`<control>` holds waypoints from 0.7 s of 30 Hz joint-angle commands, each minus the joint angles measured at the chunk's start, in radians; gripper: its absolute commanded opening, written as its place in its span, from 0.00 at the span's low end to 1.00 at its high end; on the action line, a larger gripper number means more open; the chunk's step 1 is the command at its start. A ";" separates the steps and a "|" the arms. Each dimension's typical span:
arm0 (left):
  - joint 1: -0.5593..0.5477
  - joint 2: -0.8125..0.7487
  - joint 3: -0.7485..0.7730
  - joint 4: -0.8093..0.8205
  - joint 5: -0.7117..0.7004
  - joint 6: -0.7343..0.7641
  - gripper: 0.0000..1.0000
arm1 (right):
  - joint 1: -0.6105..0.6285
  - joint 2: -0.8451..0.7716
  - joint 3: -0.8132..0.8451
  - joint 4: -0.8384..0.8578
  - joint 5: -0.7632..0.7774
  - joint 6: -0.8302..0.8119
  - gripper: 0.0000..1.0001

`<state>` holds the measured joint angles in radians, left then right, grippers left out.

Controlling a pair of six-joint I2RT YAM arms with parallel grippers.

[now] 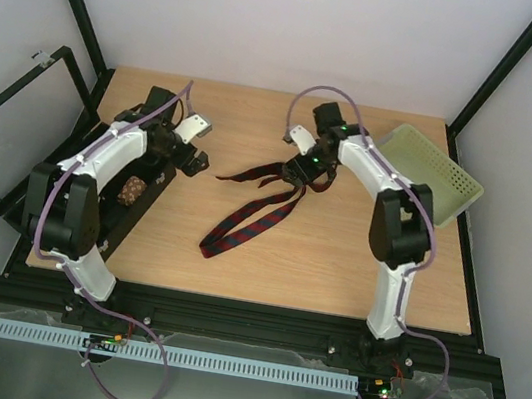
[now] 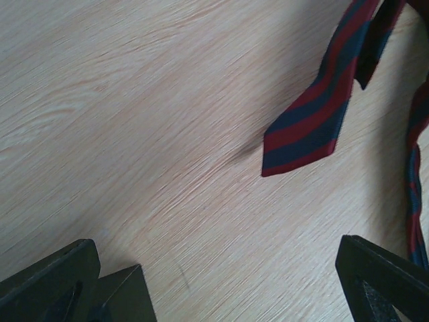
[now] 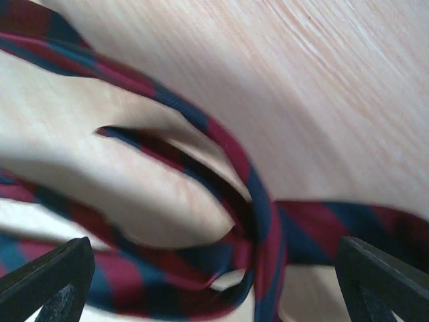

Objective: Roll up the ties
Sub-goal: Pick up the tie from the center of the board.

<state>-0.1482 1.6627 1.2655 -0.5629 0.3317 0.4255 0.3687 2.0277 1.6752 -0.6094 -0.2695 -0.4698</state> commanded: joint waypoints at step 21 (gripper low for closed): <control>0.051 -0.025 0.012 0.004 -0.013 -0.041 1.00 | 0.172 0.385 0.491 -0.242 0.108 -0.242 0.99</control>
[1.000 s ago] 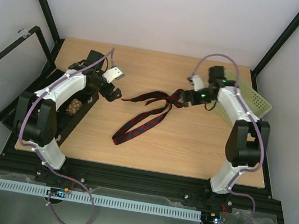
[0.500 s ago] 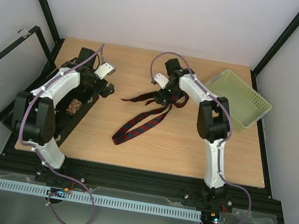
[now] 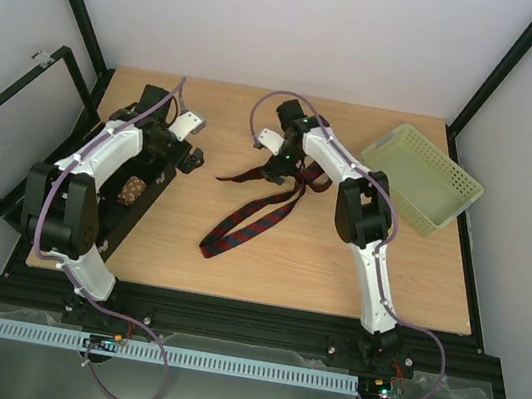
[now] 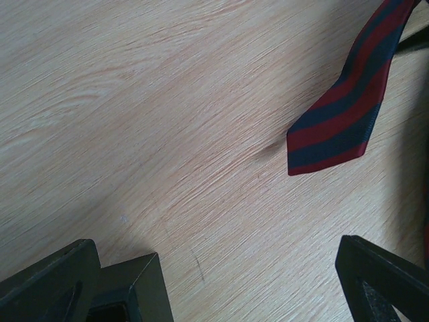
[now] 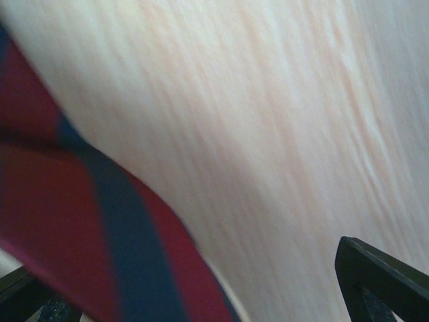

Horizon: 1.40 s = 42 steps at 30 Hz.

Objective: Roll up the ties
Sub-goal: Pick up the tie from the center of the board, then adjust the tie at the center of the board.

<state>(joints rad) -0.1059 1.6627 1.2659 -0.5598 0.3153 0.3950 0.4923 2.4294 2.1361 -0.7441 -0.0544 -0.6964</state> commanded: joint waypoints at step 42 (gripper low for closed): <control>-0.259 0.107 -0.165 0.248 0.003 0.047 0.99 | -0.583 -1.024 -0.905 0.429 -0.384 0.888 0.01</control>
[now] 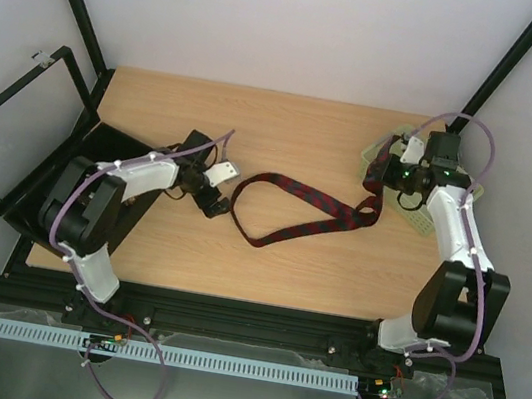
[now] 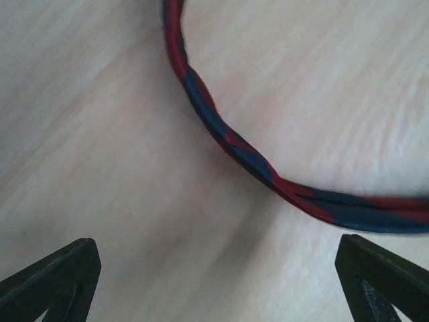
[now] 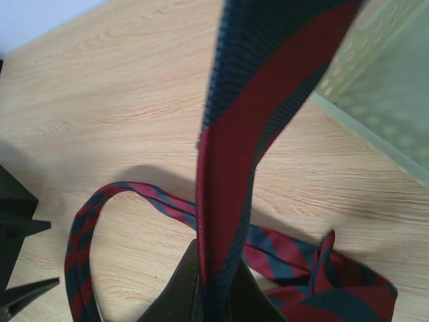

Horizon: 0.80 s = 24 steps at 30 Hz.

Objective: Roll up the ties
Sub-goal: Adjust the tie at the center of the board.

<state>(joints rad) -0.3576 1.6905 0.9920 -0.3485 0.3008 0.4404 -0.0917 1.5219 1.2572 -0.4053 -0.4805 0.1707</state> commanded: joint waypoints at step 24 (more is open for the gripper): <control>-0.081 0.408 0.488 -0.141 -0.230 -0.027 0.68 | -0.032 -0.226 -0.029 -0.030 0.004 0.098 0.01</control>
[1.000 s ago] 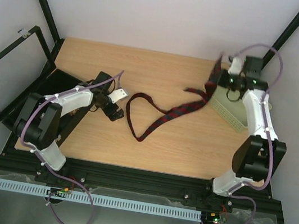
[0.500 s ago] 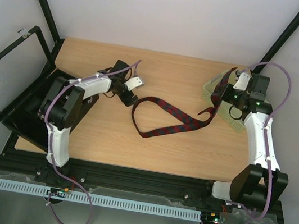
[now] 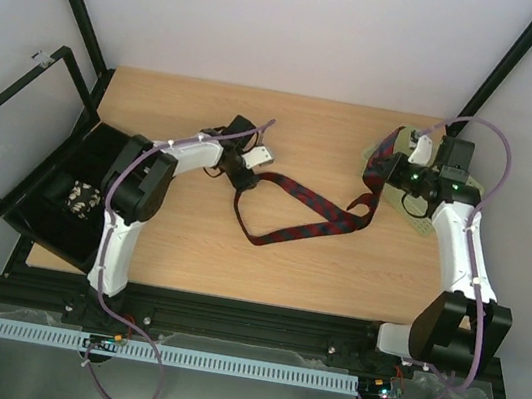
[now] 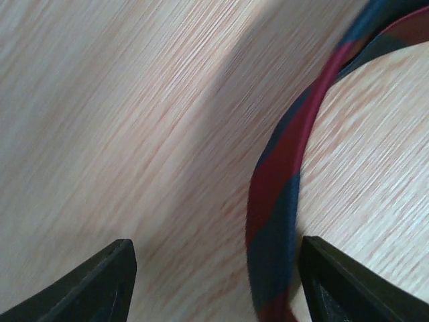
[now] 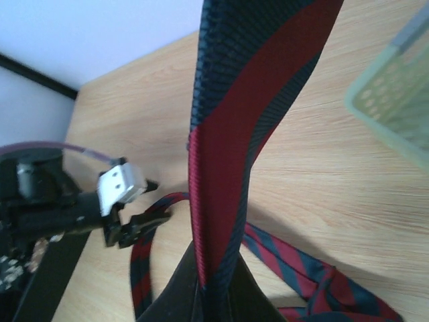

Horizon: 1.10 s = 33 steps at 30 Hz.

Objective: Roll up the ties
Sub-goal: Adjust the tie at the center of the board.

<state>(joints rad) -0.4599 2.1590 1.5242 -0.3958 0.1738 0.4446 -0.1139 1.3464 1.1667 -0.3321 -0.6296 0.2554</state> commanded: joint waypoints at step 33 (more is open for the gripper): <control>0.248 -0.151 -0.188 -0.566 -0.036 -0.070 0.30 | -0.209 0.077 -0.418 -0.075 0.506 -0.476 0.19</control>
<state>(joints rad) -0.1913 1.9759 1.3300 -0.9264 0.0872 0.3840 -0.3206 1.3857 0.7837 -0.3840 -0.2020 -0.0685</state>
